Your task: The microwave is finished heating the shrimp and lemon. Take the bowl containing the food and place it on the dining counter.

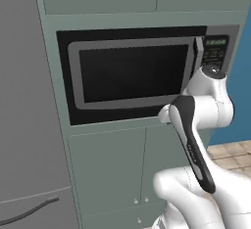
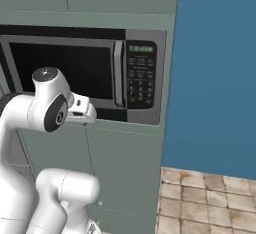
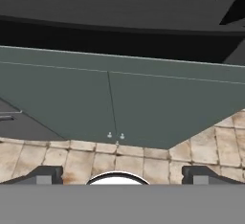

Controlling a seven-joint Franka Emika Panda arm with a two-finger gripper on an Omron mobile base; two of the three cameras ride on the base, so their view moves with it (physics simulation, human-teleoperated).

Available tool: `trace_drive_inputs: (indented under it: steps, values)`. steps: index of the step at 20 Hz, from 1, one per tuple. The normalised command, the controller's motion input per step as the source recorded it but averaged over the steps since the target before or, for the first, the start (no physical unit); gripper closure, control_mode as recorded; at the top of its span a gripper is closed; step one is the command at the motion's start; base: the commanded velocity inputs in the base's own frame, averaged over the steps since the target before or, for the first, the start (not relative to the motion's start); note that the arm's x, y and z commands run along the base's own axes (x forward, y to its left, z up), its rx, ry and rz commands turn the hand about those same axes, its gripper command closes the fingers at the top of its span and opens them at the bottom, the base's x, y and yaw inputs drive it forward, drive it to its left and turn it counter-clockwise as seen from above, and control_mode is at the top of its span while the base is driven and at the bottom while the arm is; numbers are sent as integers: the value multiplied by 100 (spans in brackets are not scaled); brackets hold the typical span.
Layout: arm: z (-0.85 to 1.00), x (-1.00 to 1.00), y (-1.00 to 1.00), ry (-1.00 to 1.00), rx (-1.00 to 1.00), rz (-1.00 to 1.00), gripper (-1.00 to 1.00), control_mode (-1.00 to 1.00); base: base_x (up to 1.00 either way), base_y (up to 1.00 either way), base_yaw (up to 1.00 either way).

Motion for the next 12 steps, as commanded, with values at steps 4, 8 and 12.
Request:
trace_drive_inputs:
  steps: [4,8,12]
  values:
    - [0,0,0,0,0,0,-100,100,-26,-48,0]
    - [0,0,0,0,0,0,-100,100,-41,-34,0]
    - [0,0,0,0,0,0,-100,100,-50,-37,0]
